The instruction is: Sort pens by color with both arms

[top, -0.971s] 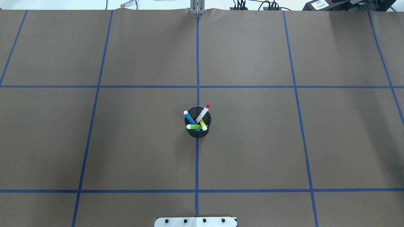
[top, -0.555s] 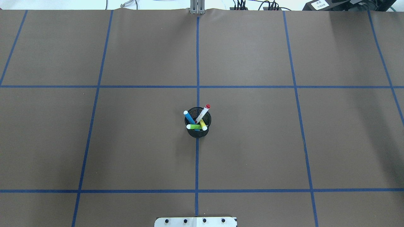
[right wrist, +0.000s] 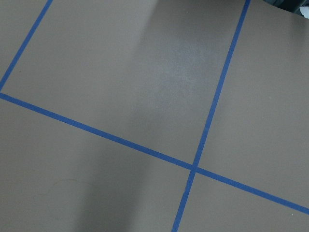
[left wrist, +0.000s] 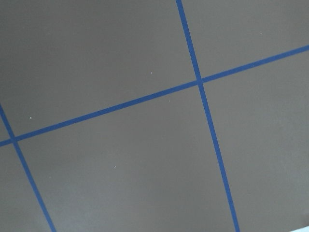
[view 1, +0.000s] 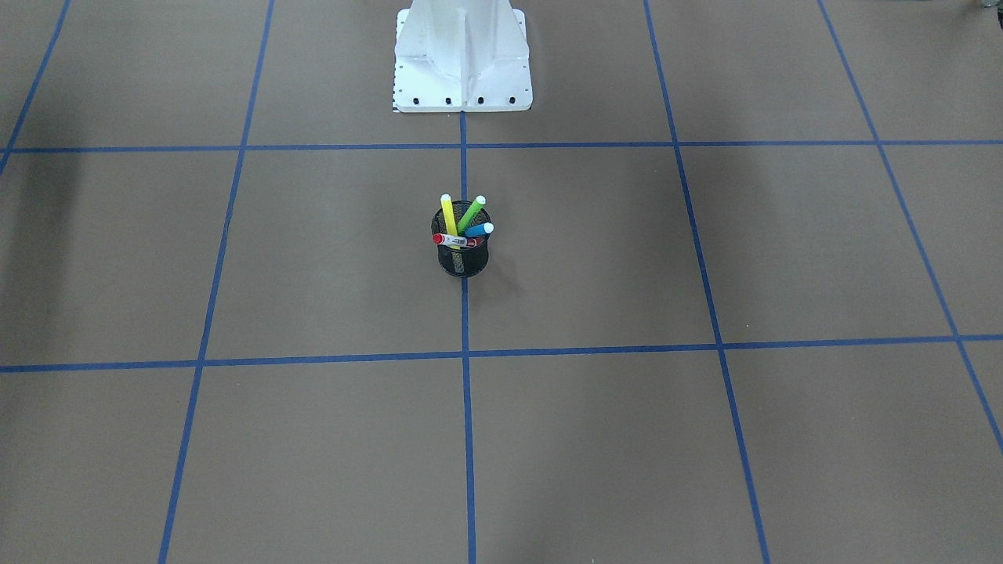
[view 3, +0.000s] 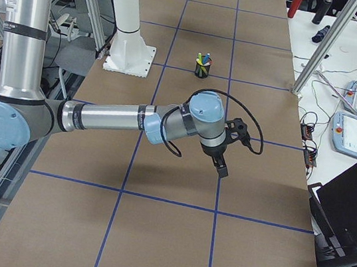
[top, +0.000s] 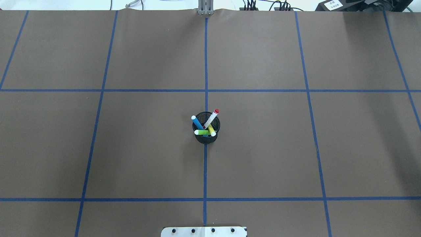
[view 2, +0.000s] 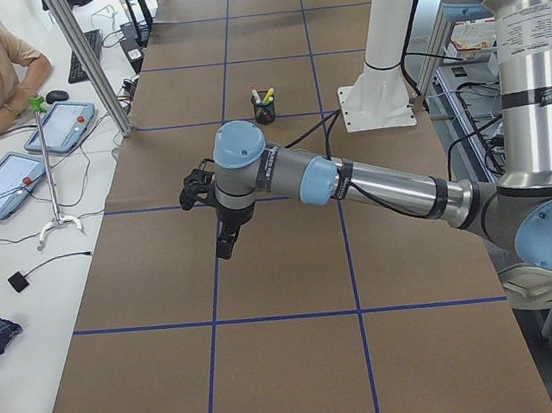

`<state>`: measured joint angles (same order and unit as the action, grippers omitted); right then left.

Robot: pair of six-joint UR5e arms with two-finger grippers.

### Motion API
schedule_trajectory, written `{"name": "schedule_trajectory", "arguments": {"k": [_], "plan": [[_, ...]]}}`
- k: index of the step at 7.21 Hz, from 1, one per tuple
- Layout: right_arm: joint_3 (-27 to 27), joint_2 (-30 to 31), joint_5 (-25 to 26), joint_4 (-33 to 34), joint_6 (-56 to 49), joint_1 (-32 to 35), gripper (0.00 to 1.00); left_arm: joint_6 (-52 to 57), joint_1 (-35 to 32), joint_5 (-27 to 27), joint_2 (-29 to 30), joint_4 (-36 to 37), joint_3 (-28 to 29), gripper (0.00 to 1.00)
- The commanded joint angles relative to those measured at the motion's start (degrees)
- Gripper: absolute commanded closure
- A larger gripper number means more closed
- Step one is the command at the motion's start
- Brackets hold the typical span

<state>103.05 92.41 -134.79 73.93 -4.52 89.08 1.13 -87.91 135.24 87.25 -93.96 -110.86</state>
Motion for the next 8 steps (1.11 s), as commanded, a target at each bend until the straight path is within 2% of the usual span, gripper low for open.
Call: {"name": "schedule_trajectory", "arguments": {"k": [1, 3, 5, 7, 8], "plan": [[0.2, -4.0, -0.4, 0.0, 0.5, -1.2, 0.01, 0.1, 0.0, 0.4, 1.3, -2.7, 0.0, 0.0], [0.1, -9.3, -0.4, 0.6, 5.6, -5.4, 0.02, 0.2, 0.0, 0.4, 1.2, -8.2, 1.1, 0.0], [0.0, -15.6, 0.1, 2.3, 13.5, -10.4, 0.02, 0.0, 0.0, 0.4, 1.6, -9.0, 1.4, 0.0], [1.5, -23.2, 2.3, 14.2, 14.4, -13.7, 0.02, -0.1, 0.0, 0.5, 1.6, -8.9, 1.9, 0.0], [2.6, -25.5, 4.8, 18.0, 15.9, -15.8, 0.02, -2.9, 0.0, 0.5, 1.6, -9.0, 1.6, 0.0]]}}
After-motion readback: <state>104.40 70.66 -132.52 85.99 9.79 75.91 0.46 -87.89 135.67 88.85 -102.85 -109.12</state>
